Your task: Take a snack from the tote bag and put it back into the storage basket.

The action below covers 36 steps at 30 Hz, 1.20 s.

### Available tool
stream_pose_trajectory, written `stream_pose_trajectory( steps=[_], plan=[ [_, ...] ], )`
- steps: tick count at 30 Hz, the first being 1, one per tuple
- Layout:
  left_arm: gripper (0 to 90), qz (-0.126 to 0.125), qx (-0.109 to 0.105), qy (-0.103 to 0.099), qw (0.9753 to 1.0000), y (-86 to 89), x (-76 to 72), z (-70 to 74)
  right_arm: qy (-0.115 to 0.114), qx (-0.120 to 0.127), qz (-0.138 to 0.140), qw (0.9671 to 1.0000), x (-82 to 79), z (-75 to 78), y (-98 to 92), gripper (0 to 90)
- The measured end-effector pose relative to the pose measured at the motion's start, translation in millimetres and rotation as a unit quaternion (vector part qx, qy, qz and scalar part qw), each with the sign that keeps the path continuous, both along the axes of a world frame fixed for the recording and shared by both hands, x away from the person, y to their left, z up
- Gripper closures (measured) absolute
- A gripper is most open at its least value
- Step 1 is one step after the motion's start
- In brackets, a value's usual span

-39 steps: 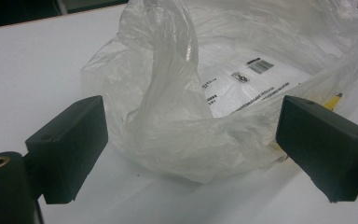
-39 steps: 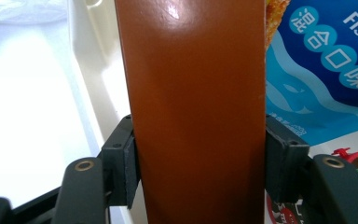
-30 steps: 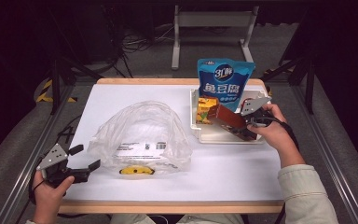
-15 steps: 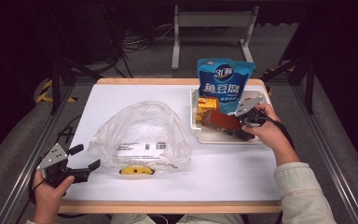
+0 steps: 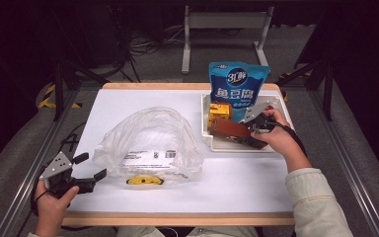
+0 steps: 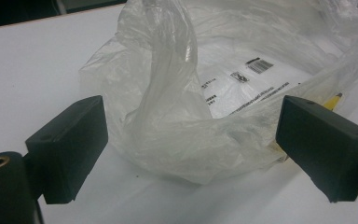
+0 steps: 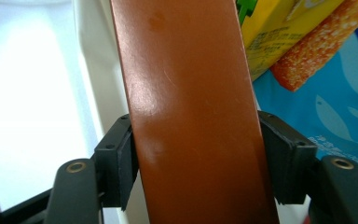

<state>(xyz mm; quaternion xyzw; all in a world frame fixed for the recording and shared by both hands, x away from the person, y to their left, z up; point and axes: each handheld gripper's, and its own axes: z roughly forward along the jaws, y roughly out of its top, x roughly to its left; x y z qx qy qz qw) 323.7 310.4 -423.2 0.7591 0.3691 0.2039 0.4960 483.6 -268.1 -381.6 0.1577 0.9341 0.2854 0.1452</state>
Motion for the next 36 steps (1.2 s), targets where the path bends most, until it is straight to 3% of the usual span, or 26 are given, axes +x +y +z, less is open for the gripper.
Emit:
stream_pose_trajectory(
  steps=[12, 28, 32, 36],
  plan=[
    [9.6, 0.0, -0.001, 0.002, 1.0, 0.5, 0.1, -0.1, 0.019, -0.03, 0.003, 0.9994, 4.0, -11.8, 5.9, 34.6],
    [9.6, 0.0, -0.001, 0.001, 1.0, 0.0, 0.3, 0.0, 0.03, -0.02, 0.011, 0.9993, 2.3, -12.5, 4.1, 33.0],
    [9.6, 0.0, -0.001, 0.002, 1.0, 0.2, 0.2, 0.0, 0.032, -0.01, 0.002, 0.9994, 2.5, -13.3, 4.8, 27.3],
    [9.6, 0.0, -0.002, 0.001, 1.0, -0.1, 0.8, -0.1, 0.019, -0.001, -0.007, 0.9998, 1.1, -10.1, 3.1, 22.5]
  ],
)
